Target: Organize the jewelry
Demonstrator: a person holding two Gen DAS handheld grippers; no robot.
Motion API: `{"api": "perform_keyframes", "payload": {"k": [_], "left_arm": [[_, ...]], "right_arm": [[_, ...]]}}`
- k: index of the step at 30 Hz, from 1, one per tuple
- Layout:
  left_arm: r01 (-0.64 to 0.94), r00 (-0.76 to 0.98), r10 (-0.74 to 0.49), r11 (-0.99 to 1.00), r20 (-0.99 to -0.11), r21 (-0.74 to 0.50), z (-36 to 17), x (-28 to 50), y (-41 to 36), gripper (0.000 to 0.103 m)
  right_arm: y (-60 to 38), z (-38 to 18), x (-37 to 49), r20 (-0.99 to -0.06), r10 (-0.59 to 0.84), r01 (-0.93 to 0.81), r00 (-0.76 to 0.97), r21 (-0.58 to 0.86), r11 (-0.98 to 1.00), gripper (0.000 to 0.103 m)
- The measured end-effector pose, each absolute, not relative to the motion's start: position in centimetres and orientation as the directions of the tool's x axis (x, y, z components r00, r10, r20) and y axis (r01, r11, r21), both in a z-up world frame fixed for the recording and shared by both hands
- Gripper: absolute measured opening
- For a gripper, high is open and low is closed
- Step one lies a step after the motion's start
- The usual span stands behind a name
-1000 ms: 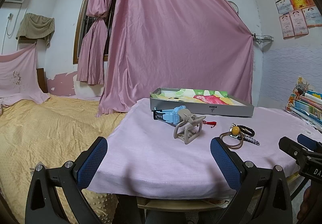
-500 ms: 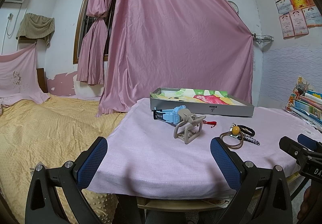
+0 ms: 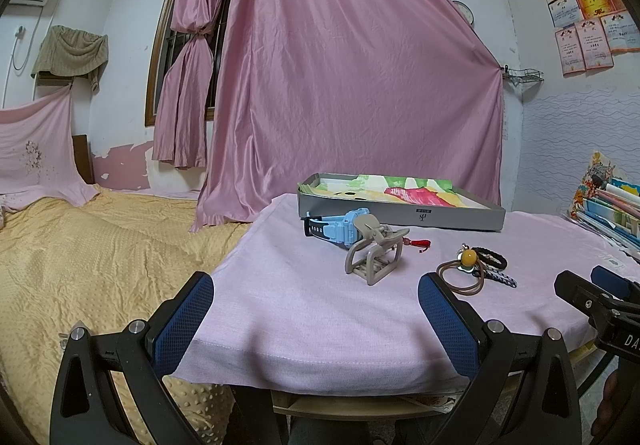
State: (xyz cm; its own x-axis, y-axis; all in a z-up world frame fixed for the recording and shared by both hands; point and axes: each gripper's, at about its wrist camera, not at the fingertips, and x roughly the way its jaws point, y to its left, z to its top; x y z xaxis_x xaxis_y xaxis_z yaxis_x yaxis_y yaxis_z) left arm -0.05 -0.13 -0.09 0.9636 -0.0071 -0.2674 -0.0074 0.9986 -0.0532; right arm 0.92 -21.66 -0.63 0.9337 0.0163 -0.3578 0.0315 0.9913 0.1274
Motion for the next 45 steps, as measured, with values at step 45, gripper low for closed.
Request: {"api": "perform_keyframes", "payload": {"k": [45], "left_arm": [[0.073,0.939,-0.099,0.993,-0.329,-0.088,0.8,4.3,0.4,0.103]], "right_arm": [[-22.9,1.3,4.1,-0.34,0.049,-0.004,0.939,0.133,0.991,0.102]]}}
